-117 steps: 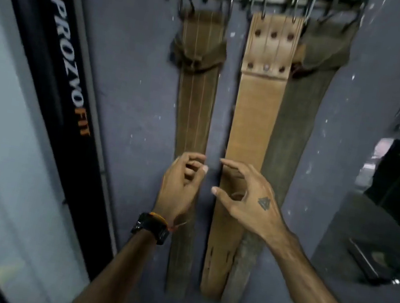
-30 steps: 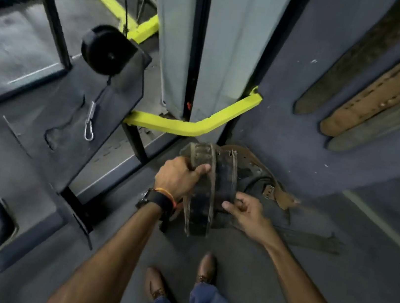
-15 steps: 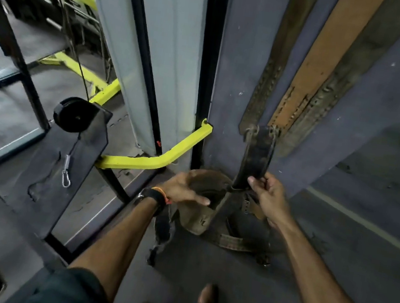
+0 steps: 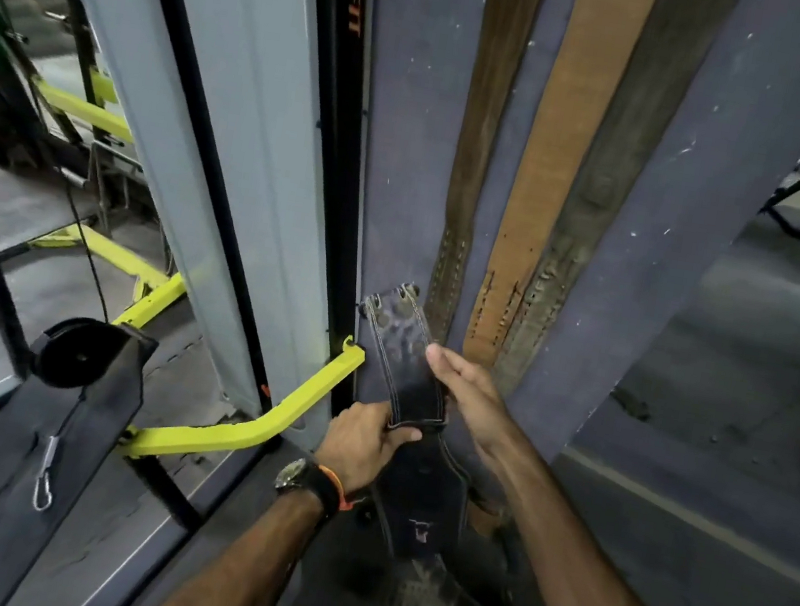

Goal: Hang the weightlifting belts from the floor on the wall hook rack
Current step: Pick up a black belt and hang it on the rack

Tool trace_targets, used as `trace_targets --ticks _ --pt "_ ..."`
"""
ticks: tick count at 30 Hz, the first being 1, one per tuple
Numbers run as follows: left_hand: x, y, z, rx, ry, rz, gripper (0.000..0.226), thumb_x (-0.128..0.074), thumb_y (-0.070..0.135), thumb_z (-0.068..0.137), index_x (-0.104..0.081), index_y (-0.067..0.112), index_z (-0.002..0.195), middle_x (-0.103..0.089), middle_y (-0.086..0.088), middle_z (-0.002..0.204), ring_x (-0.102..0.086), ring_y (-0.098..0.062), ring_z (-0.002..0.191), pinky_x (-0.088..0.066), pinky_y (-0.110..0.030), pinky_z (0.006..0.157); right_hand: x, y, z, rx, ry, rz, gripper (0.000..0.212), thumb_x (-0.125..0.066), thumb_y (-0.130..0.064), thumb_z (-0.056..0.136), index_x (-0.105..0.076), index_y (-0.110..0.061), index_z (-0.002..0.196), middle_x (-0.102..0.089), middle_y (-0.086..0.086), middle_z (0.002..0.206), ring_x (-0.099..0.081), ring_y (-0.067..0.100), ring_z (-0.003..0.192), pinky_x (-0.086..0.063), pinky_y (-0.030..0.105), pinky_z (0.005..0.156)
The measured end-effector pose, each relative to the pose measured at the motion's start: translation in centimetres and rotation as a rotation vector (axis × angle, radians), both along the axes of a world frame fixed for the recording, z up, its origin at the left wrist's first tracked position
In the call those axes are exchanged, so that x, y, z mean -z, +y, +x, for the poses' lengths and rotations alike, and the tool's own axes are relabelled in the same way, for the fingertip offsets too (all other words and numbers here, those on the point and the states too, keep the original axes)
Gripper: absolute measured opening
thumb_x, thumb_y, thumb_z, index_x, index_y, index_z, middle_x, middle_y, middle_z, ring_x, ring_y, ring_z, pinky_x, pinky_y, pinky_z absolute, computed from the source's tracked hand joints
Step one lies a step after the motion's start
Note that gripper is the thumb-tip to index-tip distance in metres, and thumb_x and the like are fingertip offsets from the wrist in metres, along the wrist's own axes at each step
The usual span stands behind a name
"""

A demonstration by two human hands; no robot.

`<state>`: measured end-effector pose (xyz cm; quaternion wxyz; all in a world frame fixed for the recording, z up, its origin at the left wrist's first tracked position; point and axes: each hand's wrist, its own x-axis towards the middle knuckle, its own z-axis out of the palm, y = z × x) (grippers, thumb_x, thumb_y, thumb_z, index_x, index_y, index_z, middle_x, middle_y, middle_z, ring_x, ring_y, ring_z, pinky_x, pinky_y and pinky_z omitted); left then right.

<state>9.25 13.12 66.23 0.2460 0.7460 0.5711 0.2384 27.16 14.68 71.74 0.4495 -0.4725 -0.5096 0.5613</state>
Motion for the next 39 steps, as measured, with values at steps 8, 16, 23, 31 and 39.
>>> trace_targets --ticks 8,16,23,31,39 --pt "-2.0 -1.0 4.8 0.253 0.279 0.000 0.085 -0.022 0.092 0.093 -0.070 0.028 0.123 -0.082 -0.004 0.117 -0.075 -0.033 0.111 -0.058 -0.047 0.091 -5.6 1.2 3.7 0.154 -0.036 0.185 0.024 -0.068 -0.014 0.105 -0.077 -0.023 0.125 -0.081 -0.015 0.097 -0.073 0.001 0.094 -0.056 0.018 0.088" --pt "-14.1 4.3 6.3 0.100 -0.842 -0.186 0.030 -0.058 0.037 0.113 -0.078 0.020 0.126 -0.086 0.000 0.116 -0.079 -0.020 0.110 -0.065 -0.039 0.091 -5.9 1.2 6.2 0.127 -0.126 0.370 0.023 -0.065 -0.017 0.105 -0.071 -0.039 0.108 -0.077 -0.002 0.111 -0.070 0.009 0.097 -0.057 0.037 0.093" --pt "-24.0 11.2 5.8 0.121 -0.784 0.093 0.018 -0.068 0.018 0.107 -0.086 0.018 0.110 -0.087 -0.007 0.093 -0.084 -0.020 0.088 -0.068 -0.041 0.088 -14.0 7.2 4.4 0.225 -0.068 0.537 0.026 -0.049 -0.021 0.113 -0.070 -0.006 0.119 -0.080 -0.001 0.115 -0.074 0.005 0.111 -0.054 0.020 0.099" --pt "-34.4 23.3 2.2 0.115 -0.752 0.388 0.022 -0.063 0.012 0.110 -0.084 0.013 0.113 -0.085 -0.006 0.089 -0.080 -0.014 0.088 -0.064 -0.050 0.101 -26.8 20.6 2.3 0.325 -0.327 0.720 0.022 -0.064 -0.042 0.106 -0.080 -0.028 0.101 -0.081 0.004 0.085 -0.074 0.009 0.076 -0.065 0.037 0.062" --pt "-45.4 38.5 1.4 0.186 -0.836 0.483 0.020 -0.079 0.006 0.098 -0.080 0.021 0.111 -0.080 0.004 0.086 -0.073 -0.008 0.078 -0.065 -0.036 0.083 -39.7 33.7 0.5 0.642 -0.538 0.945 0.049 -0.059 -0.063 0.091 -0.077 -0.018 0.086 -0.074 0.006 0.069 -0.067 0.023 0.060 -0.058 0.043 0.065"
